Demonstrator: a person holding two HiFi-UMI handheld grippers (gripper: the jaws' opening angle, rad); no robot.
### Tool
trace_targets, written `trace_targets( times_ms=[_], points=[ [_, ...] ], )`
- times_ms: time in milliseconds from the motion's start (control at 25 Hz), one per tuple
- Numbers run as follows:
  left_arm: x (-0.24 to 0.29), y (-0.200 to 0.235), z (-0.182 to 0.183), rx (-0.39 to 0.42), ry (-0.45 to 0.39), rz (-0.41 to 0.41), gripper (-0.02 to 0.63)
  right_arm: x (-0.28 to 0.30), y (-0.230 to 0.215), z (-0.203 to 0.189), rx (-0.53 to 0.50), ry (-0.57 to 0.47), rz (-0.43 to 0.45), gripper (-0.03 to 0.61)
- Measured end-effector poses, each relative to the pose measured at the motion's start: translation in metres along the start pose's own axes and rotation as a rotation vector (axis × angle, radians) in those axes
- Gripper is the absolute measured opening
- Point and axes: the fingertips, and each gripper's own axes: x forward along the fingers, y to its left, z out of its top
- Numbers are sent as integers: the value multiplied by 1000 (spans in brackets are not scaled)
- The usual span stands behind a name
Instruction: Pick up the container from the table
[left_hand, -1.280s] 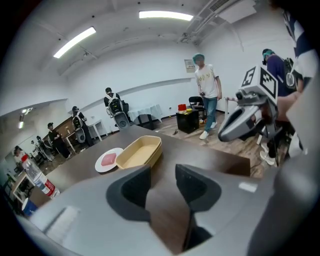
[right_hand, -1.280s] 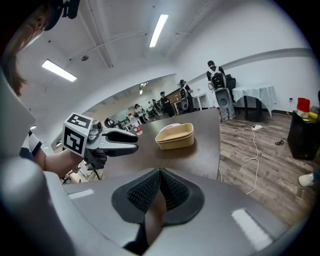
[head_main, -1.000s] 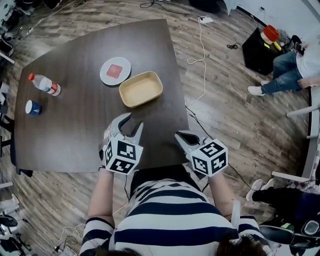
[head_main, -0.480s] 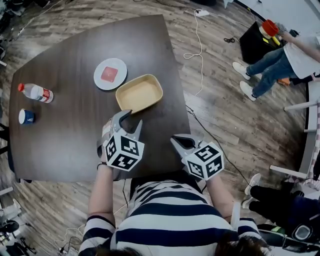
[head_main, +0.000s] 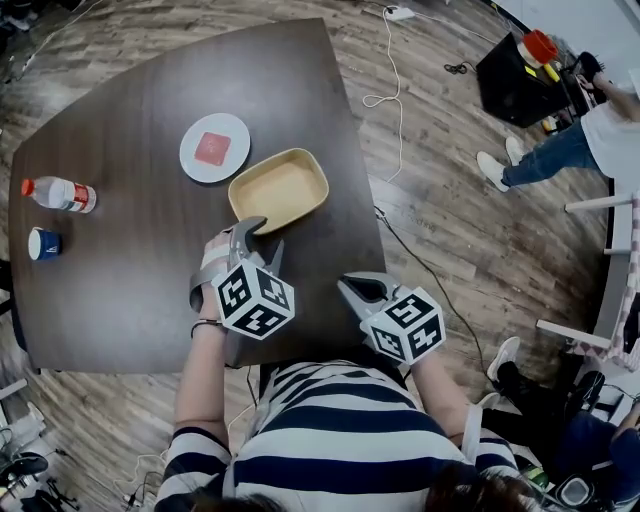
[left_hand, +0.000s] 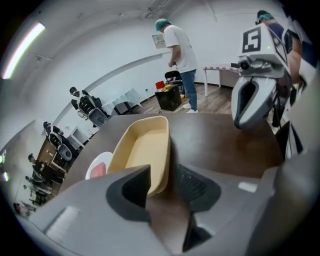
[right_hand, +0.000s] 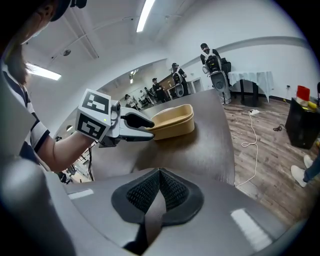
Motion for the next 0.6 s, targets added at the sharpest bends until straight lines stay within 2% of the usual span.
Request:
trace_targets(
  times_ms=[200, 360, 600],
  points=[
    [7, -3, -7, 75, 38, -29, 0, 8, 0, -1, 18, 7, -12, -5],
    [11, -2, -9, 145, 62, -19, 0, 12, 1, -3, 30, 12, -18, -5],
    [14, -7, -6, 184, 43, -55, 0, 10, 1, -7, 43, 4, -27, -5]
  ],
)
